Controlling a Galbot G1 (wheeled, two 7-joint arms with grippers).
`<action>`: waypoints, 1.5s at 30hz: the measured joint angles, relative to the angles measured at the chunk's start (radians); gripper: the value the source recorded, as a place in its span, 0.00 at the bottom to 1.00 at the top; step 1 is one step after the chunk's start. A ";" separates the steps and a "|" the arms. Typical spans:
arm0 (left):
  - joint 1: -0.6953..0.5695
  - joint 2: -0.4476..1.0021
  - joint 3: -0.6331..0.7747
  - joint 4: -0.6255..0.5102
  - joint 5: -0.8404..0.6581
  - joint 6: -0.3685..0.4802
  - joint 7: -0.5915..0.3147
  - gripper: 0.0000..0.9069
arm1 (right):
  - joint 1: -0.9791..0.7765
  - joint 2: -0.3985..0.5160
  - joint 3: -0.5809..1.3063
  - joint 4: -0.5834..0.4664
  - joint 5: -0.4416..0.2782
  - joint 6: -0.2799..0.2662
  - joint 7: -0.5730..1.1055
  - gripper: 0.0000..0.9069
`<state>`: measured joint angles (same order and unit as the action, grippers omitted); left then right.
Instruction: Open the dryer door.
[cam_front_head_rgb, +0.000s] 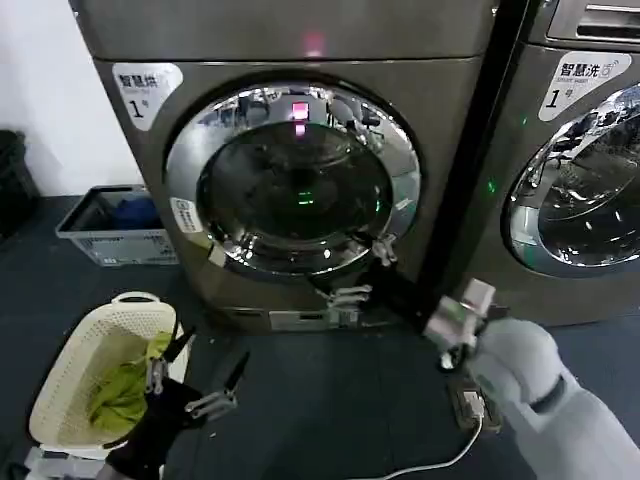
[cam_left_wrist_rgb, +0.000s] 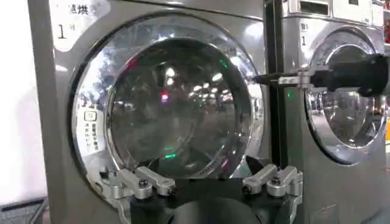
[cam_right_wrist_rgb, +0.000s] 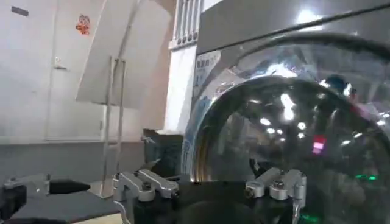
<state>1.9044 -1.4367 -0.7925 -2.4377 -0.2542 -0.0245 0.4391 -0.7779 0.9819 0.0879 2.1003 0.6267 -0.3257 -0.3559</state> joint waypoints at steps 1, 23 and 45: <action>0.001 -0.001 0.000 0.001 0.000 0.000 -0.001 1.00 | 0.015 0.009 -0.017 -0.012 -0.001 -0.002 0.000 1.00; 0.006 -0.014 0.006 -0.004 -0.008 0.003 -0.001 1.00 | 0.241 0.161 -0.251 -0.233 -0.086 0.009 0.012 1.00; 0.012 -0.011 0.004 -0.013 -0.008 0.002 0.000 1.00 | 0.294 0.286 -0.315 -0.370 -0.126 0.012 0.006 1.00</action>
<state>1.9168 -1.4476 -0.7885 -2.4504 -0.2621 -0.0221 0.4390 -0.4836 1.2681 -0.2275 1.7301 0.5006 -0.3139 -0.3494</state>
